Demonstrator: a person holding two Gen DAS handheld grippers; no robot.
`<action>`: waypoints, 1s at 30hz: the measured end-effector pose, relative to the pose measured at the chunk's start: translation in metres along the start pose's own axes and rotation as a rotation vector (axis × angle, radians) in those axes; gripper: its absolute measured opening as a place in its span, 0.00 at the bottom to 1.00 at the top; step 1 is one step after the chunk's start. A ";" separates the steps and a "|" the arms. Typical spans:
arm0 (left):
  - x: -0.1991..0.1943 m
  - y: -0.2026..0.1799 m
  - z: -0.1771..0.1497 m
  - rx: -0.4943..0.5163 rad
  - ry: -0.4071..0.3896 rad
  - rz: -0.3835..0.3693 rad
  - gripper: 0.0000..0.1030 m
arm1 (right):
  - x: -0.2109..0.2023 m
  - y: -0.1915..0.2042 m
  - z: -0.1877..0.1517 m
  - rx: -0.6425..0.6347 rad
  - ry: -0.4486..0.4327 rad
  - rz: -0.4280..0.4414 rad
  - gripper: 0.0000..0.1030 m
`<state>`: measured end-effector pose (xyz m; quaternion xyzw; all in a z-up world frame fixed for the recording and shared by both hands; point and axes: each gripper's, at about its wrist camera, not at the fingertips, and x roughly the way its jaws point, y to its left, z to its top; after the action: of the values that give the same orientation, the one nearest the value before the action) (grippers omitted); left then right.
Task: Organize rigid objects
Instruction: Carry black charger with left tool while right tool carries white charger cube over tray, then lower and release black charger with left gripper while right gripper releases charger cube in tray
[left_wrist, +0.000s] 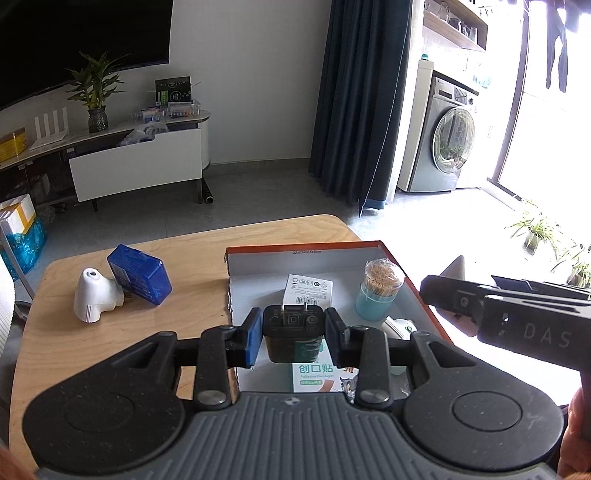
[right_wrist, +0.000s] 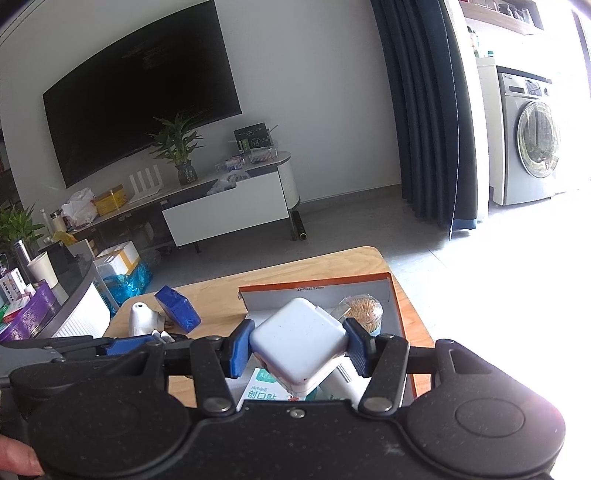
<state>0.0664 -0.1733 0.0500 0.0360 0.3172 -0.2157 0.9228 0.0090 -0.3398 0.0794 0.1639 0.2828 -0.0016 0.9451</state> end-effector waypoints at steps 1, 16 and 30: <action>0.001 -0.001 0.001 0.002 0.000 -0.004 0.35 | 0.001 -0.002 0.001 0.003 0.000 -0.002 0.62; 0.016 -0.018 0.006 0.030 0.014 -0.030 0.35 | 0.009 -0.011 0.009 0.008 -0.011 -0.017 0.62; 0.036 -0.027 0.011 0.039 0.033 -0.058 0.35 | 0.026 -0.024 0.020 0.016 0.002 -0.019 0.62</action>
<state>0.0870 -0.2135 0.0392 0.0485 0.3289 -0.2479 0.9100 0.0395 -0.3670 0.0740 0.1689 0.2854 -0.0129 0.9433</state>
